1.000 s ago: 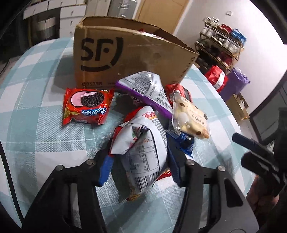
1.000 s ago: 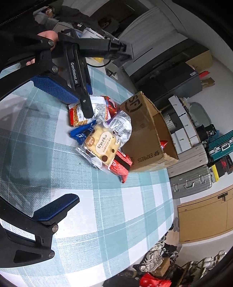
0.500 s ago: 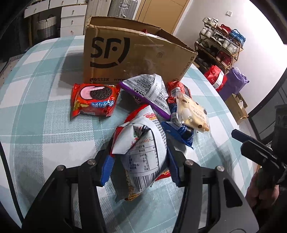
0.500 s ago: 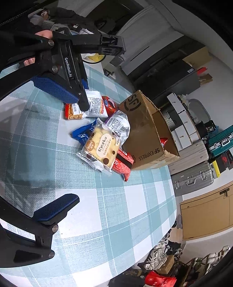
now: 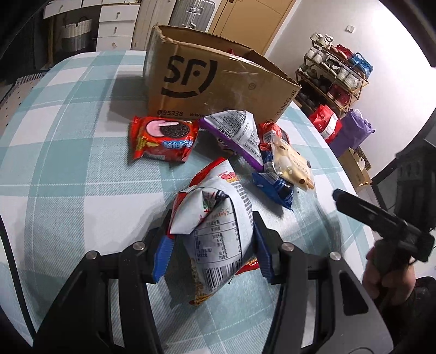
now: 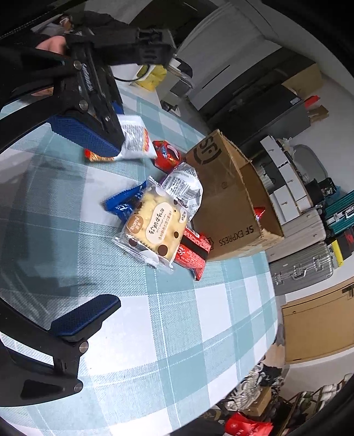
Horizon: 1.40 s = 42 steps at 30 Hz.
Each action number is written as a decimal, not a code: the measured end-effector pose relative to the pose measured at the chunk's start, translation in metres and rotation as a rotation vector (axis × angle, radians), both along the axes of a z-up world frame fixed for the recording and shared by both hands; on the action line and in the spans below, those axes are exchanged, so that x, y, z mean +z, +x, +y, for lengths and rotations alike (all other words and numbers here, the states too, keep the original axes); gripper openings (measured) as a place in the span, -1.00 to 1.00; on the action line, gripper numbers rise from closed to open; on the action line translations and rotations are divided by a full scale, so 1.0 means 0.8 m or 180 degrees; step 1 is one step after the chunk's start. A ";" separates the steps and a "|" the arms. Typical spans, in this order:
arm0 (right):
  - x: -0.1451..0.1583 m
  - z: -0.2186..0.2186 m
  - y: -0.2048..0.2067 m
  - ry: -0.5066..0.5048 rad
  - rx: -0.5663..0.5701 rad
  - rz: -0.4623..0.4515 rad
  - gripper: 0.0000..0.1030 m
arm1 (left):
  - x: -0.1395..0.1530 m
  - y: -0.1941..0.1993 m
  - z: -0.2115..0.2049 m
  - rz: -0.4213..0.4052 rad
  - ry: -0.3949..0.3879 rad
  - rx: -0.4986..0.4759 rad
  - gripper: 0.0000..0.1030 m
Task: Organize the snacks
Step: 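Grasp the cream bun pastry bag with the right gripper while the left gripper holds the white bag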
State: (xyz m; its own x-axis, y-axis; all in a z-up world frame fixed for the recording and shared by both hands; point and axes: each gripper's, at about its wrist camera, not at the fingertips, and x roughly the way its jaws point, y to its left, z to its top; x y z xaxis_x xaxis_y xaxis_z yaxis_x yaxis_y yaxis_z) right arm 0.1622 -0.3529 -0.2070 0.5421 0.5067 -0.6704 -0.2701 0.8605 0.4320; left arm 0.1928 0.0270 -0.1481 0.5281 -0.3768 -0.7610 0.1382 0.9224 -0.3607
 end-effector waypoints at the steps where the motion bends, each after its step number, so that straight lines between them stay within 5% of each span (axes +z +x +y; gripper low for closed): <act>1: -0.002 0.000 0.003 0.0010 -0.0008 0.0032 0.99 | 0.001 -0.003 0.004 0.0004 -0.0024 -0.0004 -0.03; 26: -0.024 0.028 0.089 0.0170 -0.0375 0.0450 0.98 | 0.009 -0.026 0.046 -0.0022 -0.0269 -0.0005 -0.03; 33: -0.023 0.041 0.083 0.0040 -0.0288 0.0350 0.41 | 0.010 -0.027 0.048 -0.0020 -0.0290 -0.0003 -0.03; 42: -0.016 0.024 0.063 0.0260 -0.0290 0.0239 -0.03 | 0.013 -0.033 0.051 -0.0021 -0.0280 0.0023 -0.03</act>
